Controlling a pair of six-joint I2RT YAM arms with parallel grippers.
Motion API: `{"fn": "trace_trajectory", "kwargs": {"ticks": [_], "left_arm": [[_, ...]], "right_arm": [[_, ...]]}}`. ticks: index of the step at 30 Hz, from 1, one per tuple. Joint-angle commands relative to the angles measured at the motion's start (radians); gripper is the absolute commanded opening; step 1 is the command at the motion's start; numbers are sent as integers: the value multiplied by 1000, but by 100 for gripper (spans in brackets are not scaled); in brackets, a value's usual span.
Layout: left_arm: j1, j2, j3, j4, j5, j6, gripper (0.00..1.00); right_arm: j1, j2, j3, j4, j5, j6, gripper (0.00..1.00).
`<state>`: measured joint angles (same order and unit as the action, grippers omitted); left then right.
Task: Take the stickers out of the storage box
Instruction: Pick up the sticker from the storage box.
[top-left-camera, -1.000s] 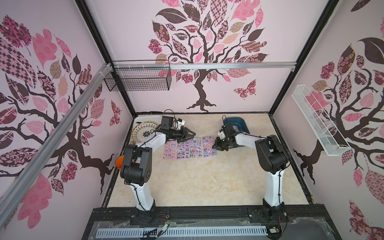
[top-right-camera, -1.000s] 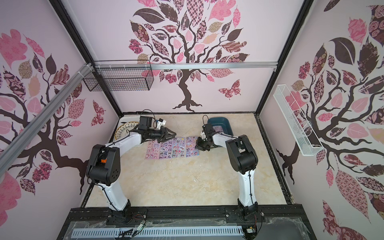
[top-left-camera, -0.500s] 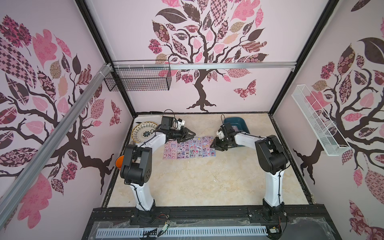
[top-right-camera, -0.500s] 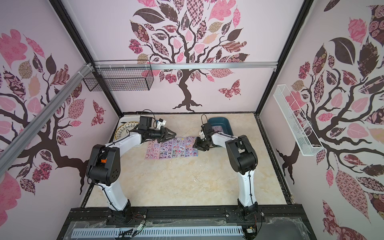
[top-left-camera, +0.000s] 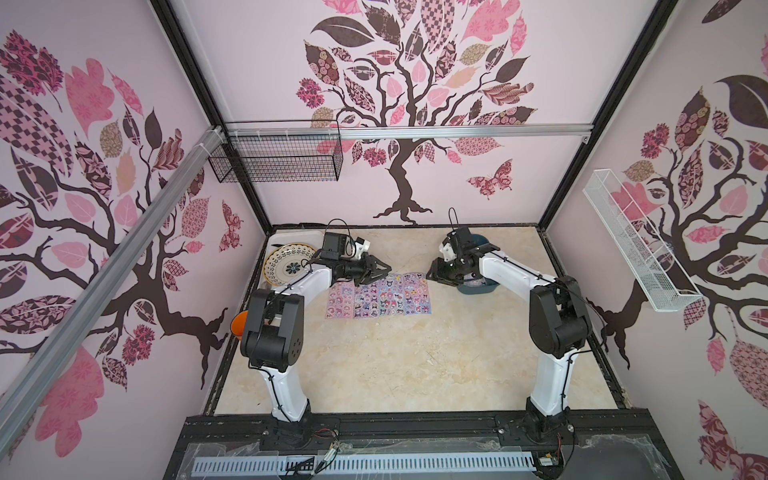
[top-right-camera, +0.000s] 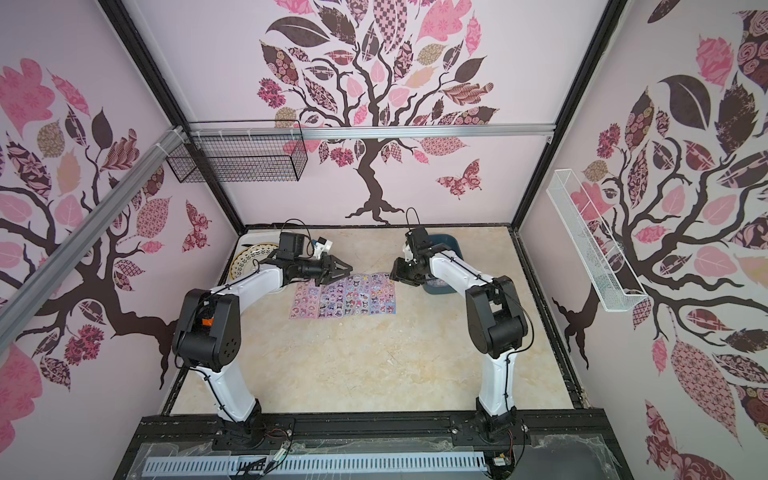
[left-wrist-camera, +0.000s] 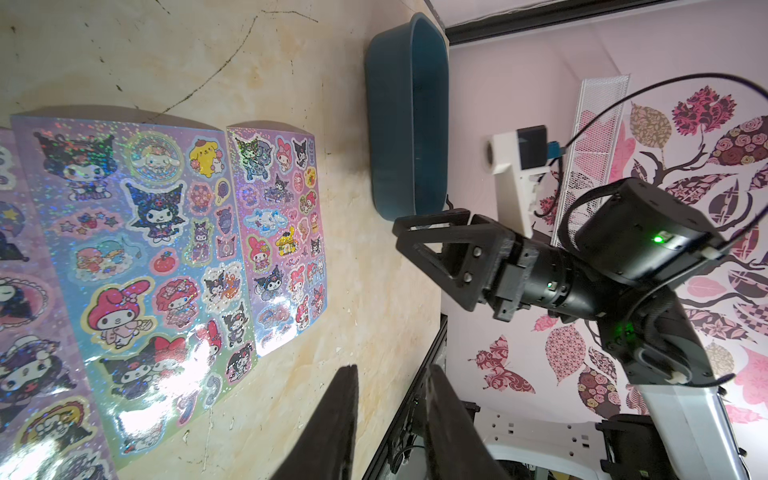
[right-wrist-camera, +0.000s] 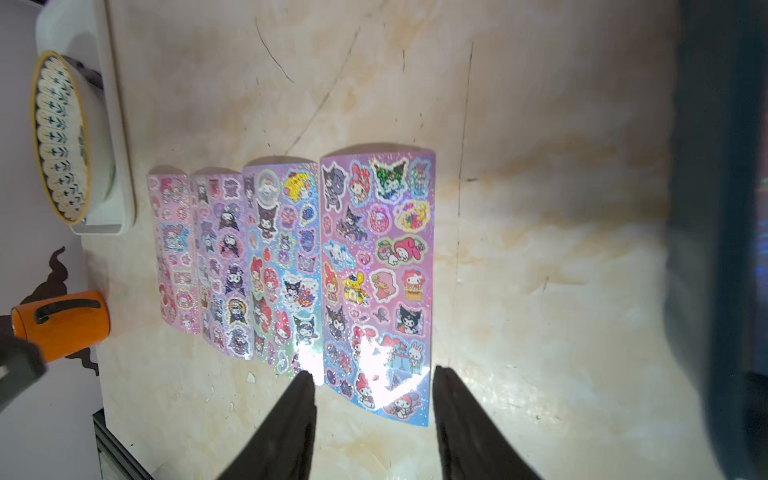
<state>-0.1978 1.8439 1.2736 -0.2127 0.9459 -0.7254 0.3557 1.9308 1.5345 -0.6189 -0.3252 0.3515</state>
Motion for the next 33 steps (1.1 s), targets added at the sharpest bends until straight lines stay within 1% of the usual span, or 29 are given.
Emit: {"fn": "trace_trajectory", "kwargs": {"ticks": [1,3,6,9,12,17,22,25,26,28,33], "left_arm": [[-2,-11,13,-5,7,25,33],[-2,-9,13,-7,6,25,33],[-2,-8,14,-8,7,26,33],[-3,-7,15,-10,7,29,33],[-2,-6,18,-14,8,32,33],[-2,-5,21,-23,5,39,33],[-2,-3,20,-23,6,40,33],[-2,0,21,-24,5,40,33],[-2,2,21,-23,6,40,33],[-2,8,20,-22,7,37,33],[-2,9,23,-23,7,39,33]], "right_arm": [[-73,-61,42,-66,45,-54,51],[-109,-67,55,-88,74,-78,51],[-157,-55,90,-131,123,-120,55],[-192,-18,138,-173,189,-166,60],[-221,49,203,-221,227,-206,61],[-229,173,331,-294,316,-263,75],[-230,289,451,-368,354,-302,85],[-230,334,479,-373,372,-312,93],[-229,350,494,-377,364,-316,97],[-228,385,528,-392,346,-319,99],[-228,424,539,-384,341,-319,99]]}}
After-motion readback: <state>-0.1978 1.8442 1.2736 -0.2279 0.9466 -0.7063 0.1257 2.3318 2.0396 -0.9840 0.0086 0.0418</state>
